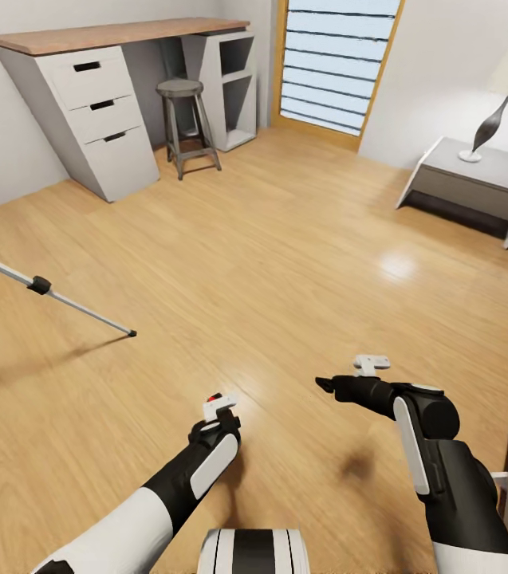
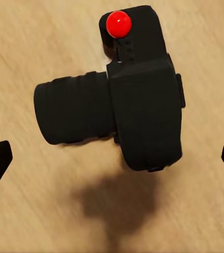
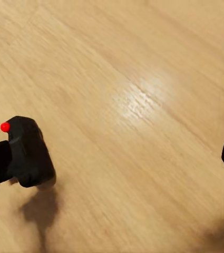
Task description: Attach the digital camera to the camera tripod in the bedroom.
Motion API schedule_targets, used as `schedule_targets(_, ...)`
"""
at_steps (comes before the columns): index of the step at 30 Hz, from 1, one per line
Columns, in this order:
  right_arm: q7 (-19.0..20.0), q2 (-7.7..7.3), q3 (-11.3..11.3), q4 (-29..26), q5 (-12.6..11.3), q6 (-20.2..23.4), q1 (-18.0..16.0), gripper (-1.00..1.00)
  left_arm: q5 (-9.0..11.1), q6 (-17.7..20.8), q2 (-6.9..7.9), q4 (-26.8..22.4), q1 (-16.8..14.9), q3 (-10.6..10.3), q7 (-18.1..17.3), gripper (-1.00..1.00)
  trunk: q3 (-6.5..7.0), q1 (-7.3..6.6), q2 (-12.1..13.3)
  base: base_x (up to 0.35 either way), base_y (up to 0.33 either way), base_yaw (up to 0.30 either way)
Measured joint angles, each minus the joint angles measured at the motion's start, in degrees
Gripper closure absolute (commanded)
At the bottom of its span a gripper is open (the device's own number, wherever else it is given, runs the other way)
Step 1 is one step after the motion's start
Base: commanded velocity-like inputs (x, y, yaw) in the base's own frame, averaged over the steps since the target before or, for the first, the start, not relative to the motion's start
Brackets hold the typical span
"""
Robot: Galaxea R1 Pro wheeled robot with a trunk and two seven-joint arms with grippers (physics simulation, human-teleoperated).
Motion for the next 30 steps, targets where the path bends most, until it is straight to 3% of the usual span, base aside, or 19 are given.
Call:
schedule_targets(11,-0.04,0.0,-2.05,0.0,-0.04,0.01,-0.3,-1.0,-0.06,0.24,0.01,0.16,-2.45,0.02,-0.04,-1.0,-2.44,0.28,-0.15,0.0,0.0,0.0)
schedule_targets(20,-0.04,0.04,-2.27,0.01,-0.05,0.01,-0.18,-1.0,0.1,0.67,-0.14,0.21,-5.95,0.11,0.48,-1.0,-4.43,0.52,-0.27,0.0,0.0,0.0)
schedule_targets(30,-0.04,0.04,-2.28,0.01,-0.05,0.01,-0.17,-1.0,0.94,0.72,-0.4,-0.37,-6.43,0.03,1.31,-1.0,-6.65,0.77,-0.4,0.0,0.0,0.0)
